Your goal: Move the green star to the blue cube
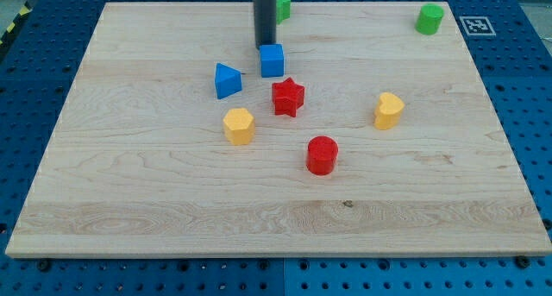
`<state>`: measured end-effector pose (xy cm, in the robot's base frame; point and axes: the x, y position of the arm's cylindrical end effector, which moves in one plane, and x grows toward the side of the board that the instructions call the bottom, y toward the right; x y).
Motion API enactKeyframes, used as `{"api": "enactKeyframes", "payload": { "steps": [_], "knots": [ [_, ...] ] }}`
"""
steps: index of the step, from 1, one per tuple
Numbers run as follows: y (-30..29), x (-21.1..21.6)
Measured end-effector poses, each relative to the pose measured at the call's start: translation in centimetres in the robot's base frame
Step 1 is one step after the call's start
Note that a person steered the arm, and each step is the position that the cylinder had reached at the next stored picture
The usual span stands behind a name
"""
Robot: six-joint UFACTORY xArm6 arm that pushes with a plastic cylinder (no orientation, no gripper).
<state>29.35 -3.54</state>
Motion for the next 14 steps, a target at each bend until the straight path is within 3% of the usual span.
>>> {"api": "enactKeyframes", "payload": {
  "steps": [1, 3, 10, 13, 14],
  "knots": [
    [-2.9, -3.0],
    [0.2, -10.1],
    [7.5, -9.9],
    [7.5, -1.9],
    [8.1, -1.0]
  ]
}}
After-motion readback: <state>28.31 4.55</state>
